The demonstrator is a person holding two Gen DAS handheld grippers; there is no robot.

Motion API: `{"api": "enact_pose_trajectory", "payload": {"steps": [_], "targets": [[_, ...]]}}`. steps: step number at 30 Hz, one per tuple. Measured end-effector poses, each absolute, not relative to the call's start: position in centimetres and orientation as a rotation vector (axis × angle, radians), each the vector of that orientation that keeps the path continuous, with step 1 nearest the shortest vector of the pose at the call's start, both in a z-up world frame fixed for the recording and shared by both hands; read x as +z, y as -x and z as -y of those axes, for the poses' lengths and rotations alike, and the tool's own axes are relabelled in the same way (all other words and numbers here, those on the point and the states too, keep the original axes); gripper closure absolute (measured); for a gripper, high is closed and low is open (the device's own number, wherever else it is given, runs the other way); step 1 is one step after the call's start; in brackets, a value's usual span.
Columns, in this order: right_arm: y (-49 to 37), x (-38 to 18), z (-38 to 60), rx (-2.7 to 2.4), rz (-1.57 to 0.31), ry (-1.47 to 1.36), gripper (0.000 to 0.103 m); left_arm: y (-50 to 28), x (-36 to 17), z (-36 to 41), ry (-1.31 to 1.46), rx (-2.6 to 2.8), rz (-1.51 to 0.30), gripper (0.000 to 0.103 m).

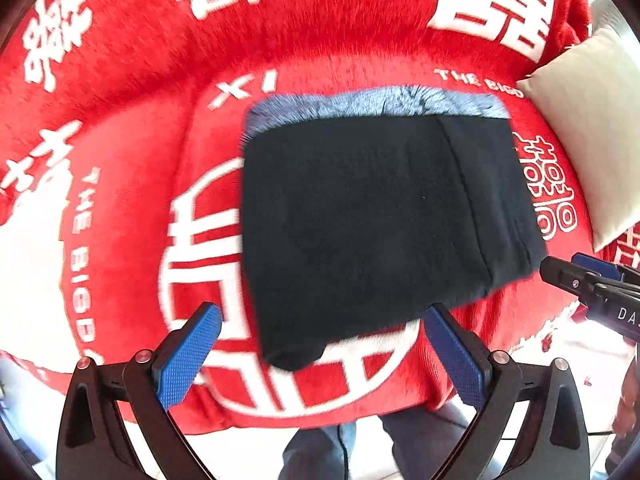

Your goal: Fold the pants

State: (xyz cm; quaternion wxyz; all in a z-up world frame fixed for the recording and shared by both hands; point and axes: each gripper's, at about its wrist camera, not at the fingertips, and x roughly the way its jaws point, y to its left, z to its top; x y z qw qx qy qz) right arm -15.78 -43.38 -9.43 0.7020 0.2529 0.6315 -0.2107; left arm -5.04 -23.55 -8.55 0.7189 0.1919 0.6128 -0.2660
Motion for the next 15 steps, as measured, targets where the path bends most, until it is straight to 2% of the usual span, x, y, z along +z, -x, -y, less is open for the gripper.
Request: {"api": "enact_pose_trajectory", "payload": {"steps": [3, 5, 10, 12, 15], "targets": [[16.6, -6.9, 41.8, -0.472, -1.386, -0.544, 0.023, 5.7, -6.1, 22.0, -0.424, -0.575, -1.344, 0.001], [17.1, -5.4, 40.9, -0.482, -1.369, -0.521, 0.022, 6.3, -4.4, 21.0, -0.401, -0.574, -1.328, 0.001], [17.6, -0.8, 38.5, -0.484, -1.313, -0.496, 0.011, 7.7, -1.3, 19.7, -0.4, -0.564, -1.299, 0.001], [17.6, 0.4, 37.8, -0.486, -1.313, -0.488, 0.0, 8.3, -0.7, 19.5, -0.405, -0.579, -1.302, 0.001], [17.7, 1.9, 37.3, -0.483, -1.297, -0.482, 0.0, 8.8, 0.2, 19.3, -0.419, -0.563, -1.271, 0.001]]}}
